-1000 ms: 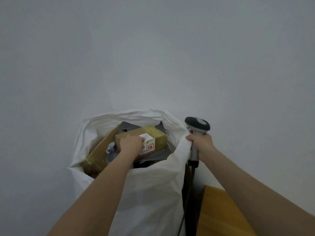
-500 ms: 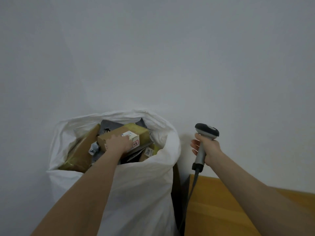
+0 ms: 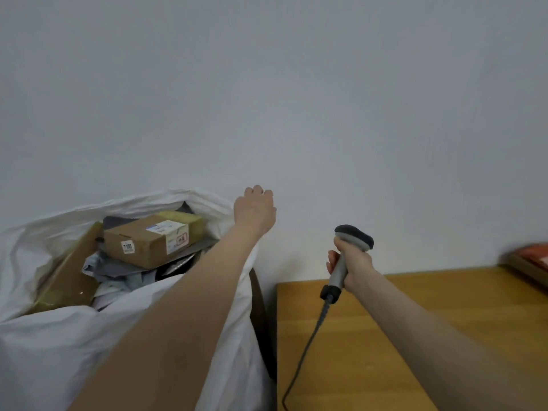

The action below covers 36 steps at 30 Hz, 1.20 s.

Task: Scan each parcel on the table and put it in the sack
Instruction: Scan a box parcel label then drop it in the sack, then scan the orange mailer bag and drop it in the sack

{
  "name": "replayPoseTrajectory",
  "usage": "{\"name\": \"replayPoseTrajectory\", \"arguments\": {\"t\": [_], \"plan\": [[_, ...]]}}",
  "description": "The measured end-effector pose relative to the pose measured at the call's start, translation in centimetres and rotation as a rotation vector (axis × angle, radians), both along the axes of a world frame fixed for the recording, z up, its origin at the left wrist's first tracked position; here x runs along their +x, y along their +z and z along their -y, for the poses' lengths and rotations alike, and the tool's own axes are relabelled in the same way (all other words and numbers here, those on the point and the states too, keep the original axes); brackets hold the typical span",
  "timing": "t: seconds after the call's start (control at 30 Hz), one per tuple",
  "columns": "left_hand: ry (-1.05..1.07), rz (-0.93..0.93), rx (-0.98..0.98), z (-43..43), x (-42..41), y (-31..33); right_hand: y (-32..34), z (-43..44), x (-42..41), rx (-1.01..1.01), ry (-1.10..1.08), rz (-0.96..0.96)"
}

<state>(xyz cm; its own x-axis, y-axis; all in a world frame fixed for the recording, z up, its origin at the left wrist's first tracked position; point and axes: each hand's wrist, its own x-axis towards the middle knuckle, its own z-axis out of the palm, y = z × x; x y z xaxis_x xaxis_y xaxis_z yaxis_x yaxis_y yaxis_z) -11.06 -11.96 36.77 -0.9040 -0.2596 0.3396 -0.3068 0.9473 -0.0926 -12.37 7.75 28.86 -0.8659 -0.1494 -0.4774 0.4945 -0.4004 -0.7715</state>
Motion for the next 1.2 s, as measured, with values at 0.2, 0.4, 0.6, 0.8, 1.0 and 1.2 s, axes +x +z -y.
{"name": "replayPoseTrajectory", "arguments": {"t": [0.2, 0.4, 0.6, 0.8, 1.0, 1.2], "plan": [[-0.225, 0.148, 0.057, -13.5, -3.5, -4.9, -2.5, -10.5, -0.5, 0.066, -0.142, 0.038], [-0.385, 0.276, 0.118, -26.9, -6.8, -10.5, -6.0, -24.4, -2.5, 0.126, -0.306, 0.092], [-0.458, 0.386, 0.199, -42.0, -11.4, -14.4, -9.2, -39.9, -5.5, 0.143, -0.437, 0.195], [-0.5, 0.482, 0.213, -54.0, -15.0, -17.0, -10.7, -52.2, -8.3, 0.176, -0.563, 0.262], [-0.531, 0.544, 0.224, -61.8, -20.0, -19.6, -12.7, -59.8, -12.7, 0.182, -0.641, 0.301], [-0.521, 0.581, 0.313, -66.0, -26.8, -23.8, -15.3, -64.2, -19.2, 0.202, -0.657, 0.309]]}}
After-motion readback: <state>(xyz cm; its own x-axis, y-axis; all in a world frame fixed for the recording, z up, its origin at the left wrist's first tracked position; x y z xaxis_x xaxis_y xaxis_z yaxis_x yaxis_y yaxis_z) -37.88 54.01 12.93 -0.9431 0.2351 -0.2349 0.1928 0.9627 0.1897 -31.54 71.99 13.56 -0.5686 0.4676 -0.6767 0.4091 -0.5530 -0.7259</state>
